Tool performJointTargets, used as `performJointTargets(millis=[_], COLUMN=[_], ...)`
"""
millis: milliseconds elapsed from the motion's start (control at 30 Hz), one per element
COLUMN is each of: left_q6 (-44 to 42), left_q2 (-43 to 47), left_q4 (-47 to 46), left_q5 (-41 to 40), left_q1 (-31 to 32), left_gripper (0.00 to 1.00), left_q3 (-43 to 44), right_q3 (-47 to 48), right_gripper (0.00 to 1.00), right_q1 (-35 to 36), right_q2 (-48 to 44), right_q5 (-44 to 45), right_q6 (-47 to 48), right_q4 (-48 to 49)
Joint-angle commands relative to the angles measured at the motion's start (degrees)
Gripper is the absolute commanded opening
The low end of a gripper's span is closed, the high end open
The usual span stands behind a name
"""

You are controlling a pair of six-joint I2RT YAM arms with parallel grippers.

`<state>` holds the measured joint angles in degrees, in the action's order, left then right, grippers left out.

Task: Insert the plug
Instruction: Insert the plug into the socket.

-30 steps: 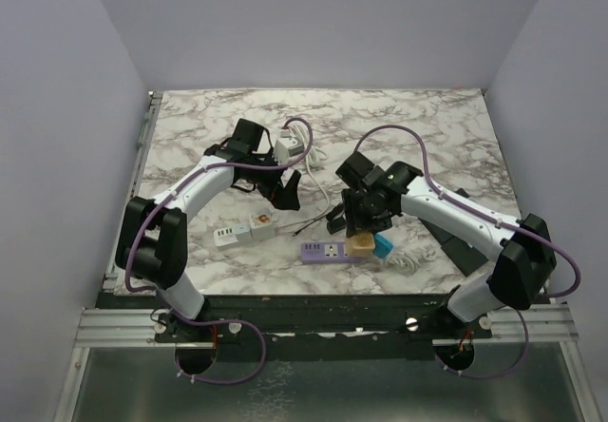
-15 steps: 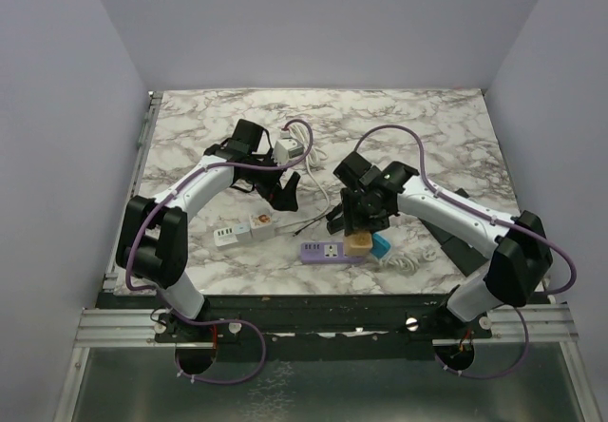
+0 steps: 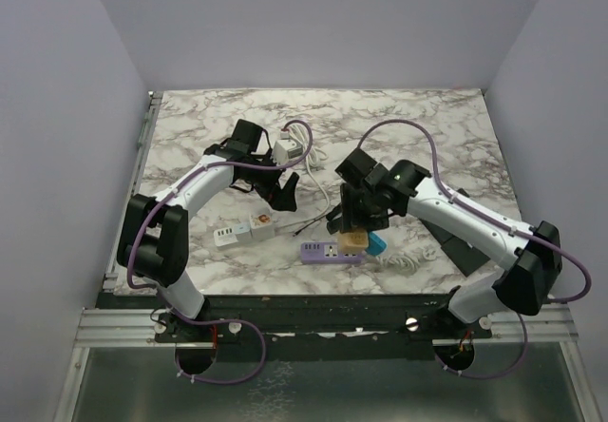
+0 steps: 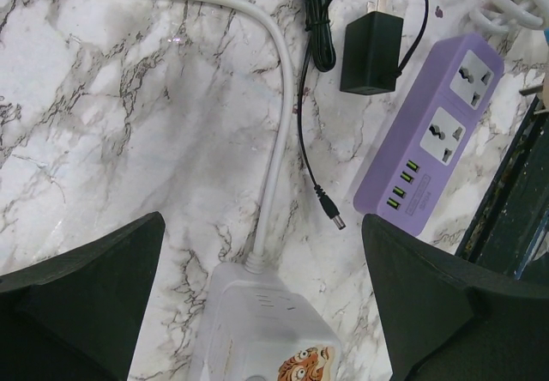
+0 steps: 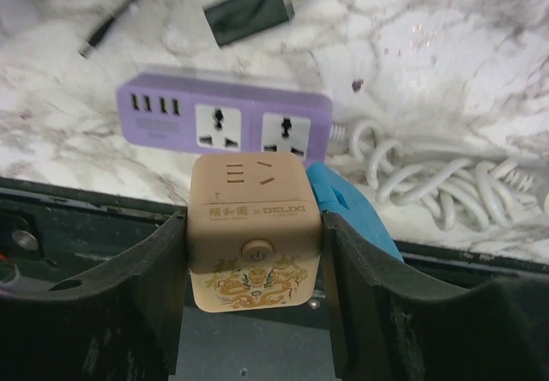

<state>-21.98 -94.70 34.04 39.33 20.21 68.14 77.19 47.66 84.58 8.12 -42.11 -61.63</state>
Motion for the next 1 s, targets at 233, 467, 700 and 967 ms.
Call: performJointTargets(millis=[233,467,700,967], left_q6=[-1.40,-1.66,-2.32,-2.86], left_q2=[-0.12,0.08,0.06,-0.23], left_q4=[1.20,1.33,1.47,1.54], left_q5=[-0.48,-0.47,-0.43,0.25], left_q1=[-0.50,-0.67,-0.99,-1.41], left_gripper=[0.99,0.99,0.99,0.99], left_q3=[-0.20,-0.45,-0.88,-1.06], right_q3=[-9.55,-6.97,-6.25,-6.44], right_gripper=[0.01,0.01,0.01,0.01], right_q1=[1.91,1.91,1.91,1.91], right_q2=[-4.06,-0.35,2.06,2.67], right_q5=[-1.52,1.90,3.92,5.56], right_q6=[-6.84,-6.09,-5.10,-4.83], right_q4=[1.11,2.88,3.21,2.66])
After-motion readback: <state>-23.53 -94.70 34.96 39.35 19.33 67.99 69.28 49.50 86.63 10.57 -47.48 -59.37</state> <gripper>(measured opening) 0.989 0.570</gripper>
